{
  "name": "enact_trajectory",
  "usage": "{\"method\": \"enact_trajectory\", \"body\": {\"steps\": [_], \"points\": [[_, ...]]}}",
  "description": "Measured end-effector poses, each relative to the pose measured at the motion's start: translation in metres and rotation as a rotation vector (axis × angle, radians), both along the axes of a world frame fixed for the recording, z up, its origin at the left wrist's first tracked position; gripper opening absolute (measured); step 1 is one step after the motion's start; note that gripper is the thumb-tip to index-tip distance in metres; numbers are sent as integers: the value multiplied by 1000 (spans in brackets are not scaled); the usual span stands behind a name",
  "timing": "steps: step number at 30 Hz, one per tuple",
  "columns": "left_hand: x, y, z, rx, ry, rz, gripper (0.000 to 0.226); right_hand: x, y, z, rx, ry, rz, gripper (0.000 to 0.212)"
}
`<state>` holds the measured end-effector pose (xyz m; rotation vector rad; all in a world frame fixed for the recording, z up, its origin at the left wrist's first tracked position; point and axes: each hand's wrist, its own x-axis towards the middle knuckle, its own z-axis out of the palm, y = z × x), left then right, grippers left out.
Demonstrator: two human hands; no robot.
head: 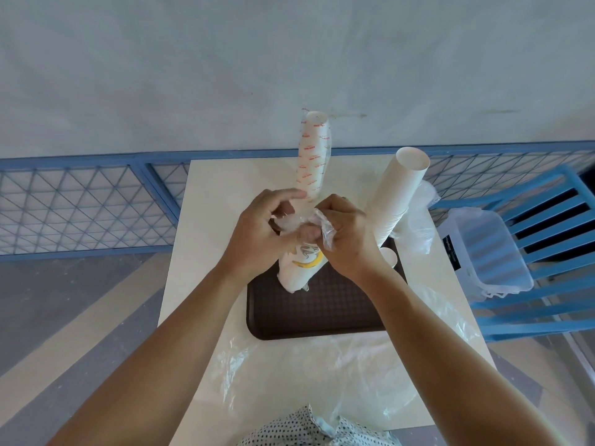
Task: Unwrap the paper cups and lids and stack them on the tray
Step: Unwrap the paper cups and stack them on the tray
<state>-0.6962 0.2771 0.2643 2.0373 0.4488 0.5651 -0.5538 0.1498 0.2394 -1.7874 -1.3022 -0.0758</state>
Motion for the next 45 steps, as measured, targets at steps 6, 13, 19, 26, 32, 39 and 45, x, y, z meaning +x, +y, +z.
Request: {"method": "enact_trajectory", "body": {"steps": [6,13,19,26,32,39,45], "points": [[0,-1,-16,-140,201,-91,49,-2,-3,10,1,111,-41,14],[4,-11,-8,-355,121,-148,39,-12,-8,34,-55,596,100,8],[5,-13,-7,-362,70,25,12,-14,-8,37,-54,650,92,35],[2,-9,-1,-261,37,135,39,-5,-18,13,-205,469,66,56],[1,-10,4,-161,-40,125,22,-7,-15,2,-109,411,1,30],[-1,-7,9,-297,95,-34,42,-7,-10,16,10,337,-22,13],[-2,-4,8,-274,84,6,38,-7,-12,29,30,664,55,6]]}}
